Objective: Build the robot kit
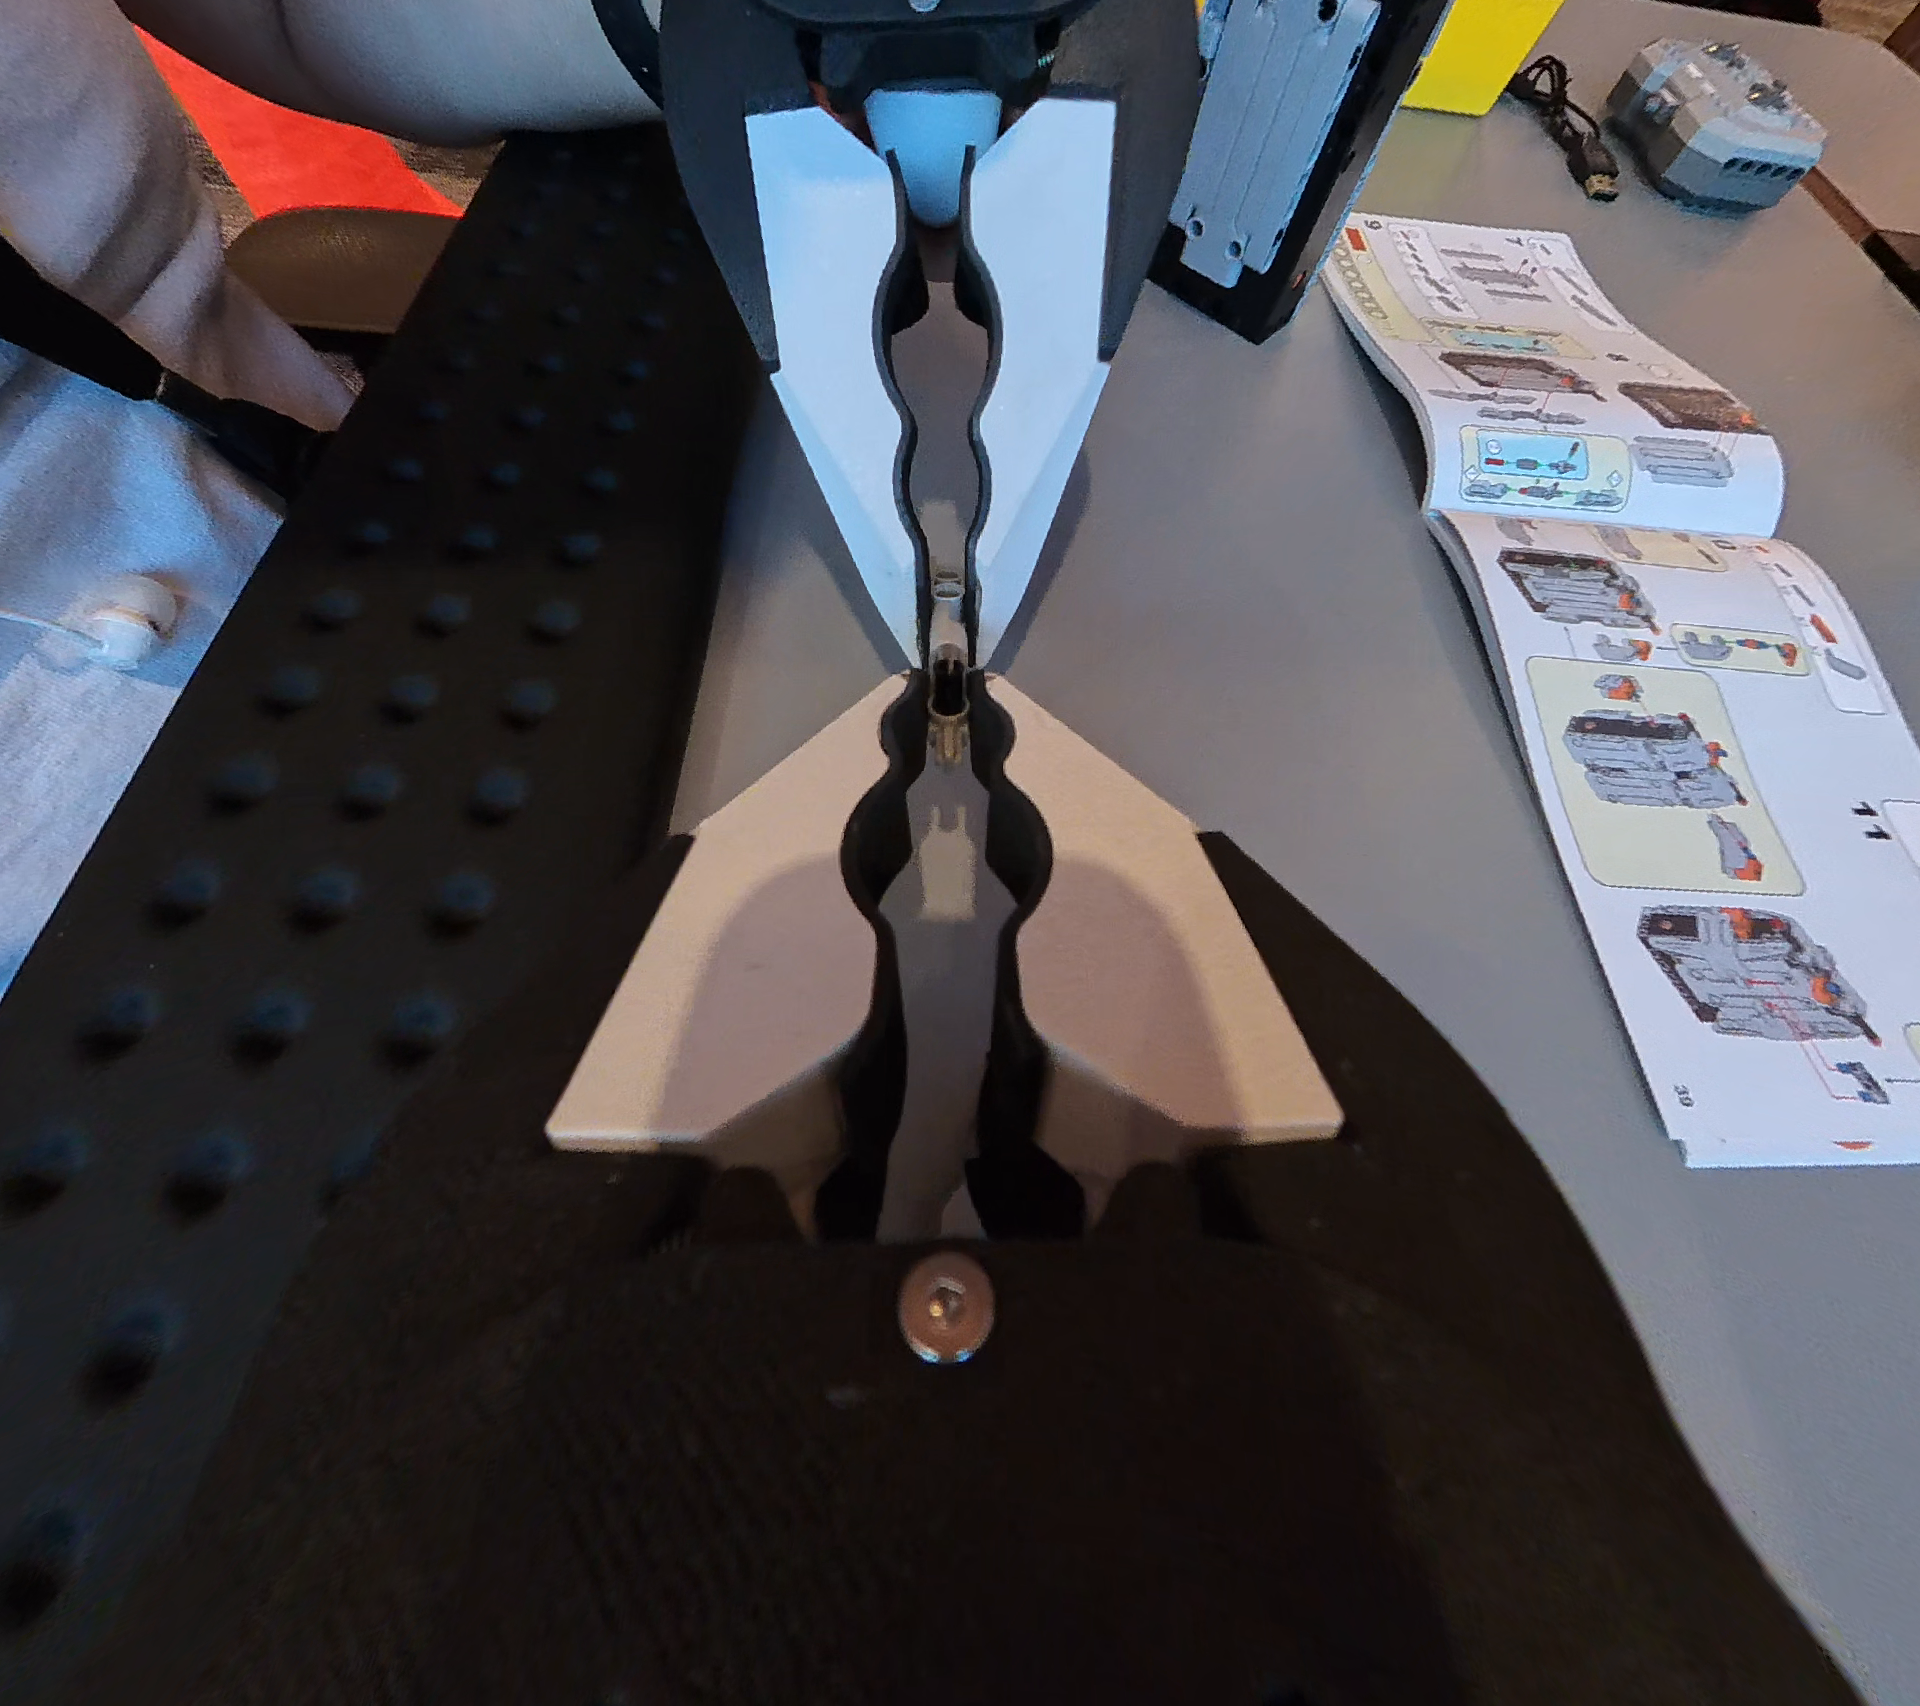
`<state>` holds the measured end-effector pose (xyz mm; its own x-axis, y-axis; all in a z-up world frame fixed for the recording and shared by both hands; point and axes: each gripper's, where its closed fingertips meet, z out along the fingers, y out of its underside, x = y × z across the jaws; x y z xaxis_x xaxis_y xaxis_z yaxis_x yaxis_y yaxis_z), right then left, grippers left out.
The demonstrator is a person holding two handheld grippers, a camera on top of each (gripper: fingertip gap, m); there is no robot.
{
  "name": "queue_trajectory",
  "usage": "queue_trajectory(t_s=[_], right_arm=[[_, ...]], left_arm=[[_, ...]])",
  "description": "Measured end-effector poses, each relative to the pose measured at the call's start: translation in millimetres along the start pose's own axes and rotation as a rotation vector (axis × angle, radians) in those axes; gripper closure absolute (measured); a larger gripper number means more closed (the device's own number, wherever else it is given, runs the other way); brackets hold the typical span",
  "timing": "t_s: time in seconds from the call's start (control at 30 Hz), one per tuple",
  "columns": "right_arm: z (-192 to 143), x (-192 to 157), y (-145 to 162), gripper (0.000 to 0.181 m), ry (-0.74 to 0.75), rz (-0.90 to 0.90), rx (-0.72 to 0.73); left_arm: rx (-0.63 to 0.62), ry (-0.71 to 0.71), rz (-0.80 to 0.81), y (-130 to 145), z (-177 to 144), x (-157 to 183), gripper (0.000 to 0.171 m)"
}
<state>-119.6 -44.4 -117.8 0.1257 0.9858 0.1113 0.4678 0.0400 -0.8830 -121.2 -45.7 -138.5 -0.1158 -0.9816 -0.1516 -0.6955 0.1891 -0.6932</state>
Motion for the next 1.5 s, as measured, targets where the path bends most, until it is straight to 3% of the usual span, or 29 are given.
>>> queue_trajectory(t_s=[0.33, 0.43, 0.63, 0.77, 1.2, 1.5], right_arm=[[2, -2, 1, 0.176, 0.001, 0.007, -0.013], [1, -3, -1, 0.176, 0.001, 0.01, 0.003], [-2, -5, -10, 0.176, -0.004, 0.021, 0.074], [-2, -8, -9, 0.175, -0.043, 0.083, 0.097], [1, -7, -1, 0.176, 0.038, -0.008, 0.002], [-2, -4, 1, 0.176, 0.041, 0.026, 0.022]], left_arm=[[0.022, 0.012, 0.001, -3, 1, 2, 0.166], [0.082, -0.005, 0.009, -9, 0, 1, 0.159], [0.166, 0.013, 0.016, -21, -3, 4, 0.166], [0.148, 0.027, 0.003, -19, -3, 7, 0.166], [0.102, 0.008, 0.025, -12, 4, 7, 0.166], [0.097, -0.02, 0.032, -7, 3, 4, 0.166]])
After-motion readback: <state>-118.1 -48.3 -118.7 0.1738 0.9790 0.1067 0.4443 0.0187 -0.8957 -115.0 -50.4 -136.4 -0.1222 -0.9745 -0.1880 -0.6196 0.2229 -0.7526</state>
